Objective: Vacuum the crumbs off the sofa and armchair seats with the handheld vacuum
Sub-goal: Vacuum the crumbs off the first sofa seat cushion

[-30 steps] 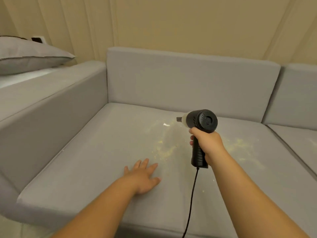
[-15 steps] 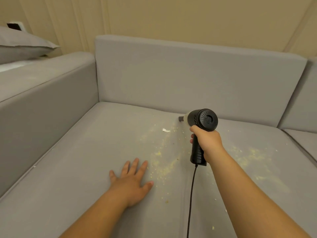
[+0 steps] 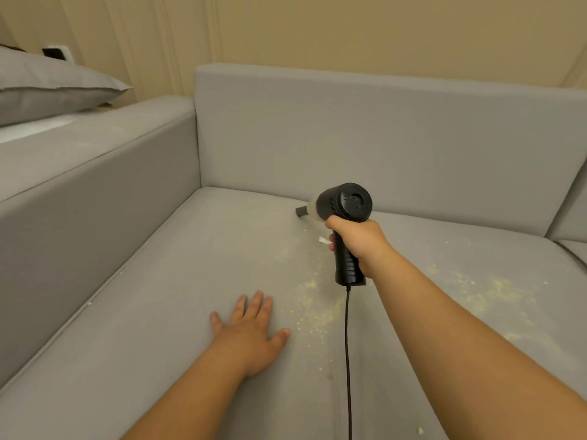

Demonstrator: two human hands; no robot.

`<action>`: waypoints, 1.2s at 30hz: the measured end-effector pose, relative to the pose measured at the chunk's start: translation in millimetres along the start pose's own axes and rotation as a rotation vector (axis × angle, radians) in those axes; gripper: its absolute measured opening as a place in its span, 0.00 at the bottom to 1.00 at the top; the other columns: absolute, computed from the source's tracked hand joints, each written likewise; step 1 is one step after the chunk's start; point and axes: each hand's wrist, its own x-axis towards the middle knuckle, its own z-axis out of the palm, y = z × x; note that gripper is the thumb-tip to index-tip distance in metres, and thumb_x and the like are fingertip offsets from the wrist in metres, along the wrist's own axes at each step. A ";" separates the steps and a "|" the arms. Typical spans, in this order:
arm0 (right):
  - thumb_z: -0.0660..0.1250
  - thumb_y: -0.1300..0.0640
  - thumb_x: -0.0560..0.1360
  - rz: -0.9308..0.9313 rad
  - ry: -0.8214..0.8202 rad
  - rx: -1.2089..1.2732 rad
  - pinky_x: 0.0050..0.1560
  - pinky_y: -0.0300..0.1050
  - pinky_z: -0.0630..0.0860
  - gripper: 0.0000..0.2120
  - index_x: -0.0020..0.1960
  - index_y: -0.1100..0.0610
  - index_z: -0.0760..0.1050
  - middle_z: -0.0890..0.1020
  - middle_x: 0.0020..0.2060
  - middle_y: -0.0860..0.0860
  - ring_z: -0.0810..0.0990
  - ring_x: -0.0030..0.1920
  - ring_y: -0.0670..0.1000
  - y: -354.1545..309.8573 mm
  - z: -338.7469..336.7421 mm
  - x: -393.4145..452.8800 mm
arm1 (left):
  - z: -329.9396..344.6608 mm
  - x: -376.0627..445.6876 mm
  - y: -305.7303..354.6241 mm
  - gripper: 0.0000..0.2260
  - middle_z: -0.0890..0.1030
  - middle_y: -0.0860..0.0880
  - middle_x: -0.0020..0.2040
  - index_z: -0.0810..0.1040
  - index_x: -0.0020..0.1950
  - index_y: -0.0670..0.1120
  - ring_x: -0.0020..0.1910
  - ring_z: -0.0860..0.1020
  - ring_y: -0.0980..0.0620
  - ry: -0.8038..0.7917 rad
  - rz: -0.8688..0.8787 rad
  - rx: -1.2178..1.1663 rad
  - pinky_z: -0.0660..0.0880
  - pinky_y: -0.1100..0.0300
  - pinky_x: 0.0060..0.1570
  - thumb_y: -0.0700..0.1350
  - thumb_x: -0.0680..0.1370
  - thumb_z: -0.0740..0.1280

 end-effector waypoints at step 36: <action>0.75 0.59 0.73 -0.059 0.068 -0.095 0.42 0.50 0.81 0.07 0.51 0.59 0.83 0.84 0.36 0.55 0.84 0.34 0.52 31.8 -21.3 -55.3 | 1.3 -3.3 -2.5 0.35 0.35 0.58 0.83 0.38 0.84 0.59 0.83 0.36 0.50 -0.025 0.027 0.044 0.41 0.26 0.74 0.70 0.81 0.46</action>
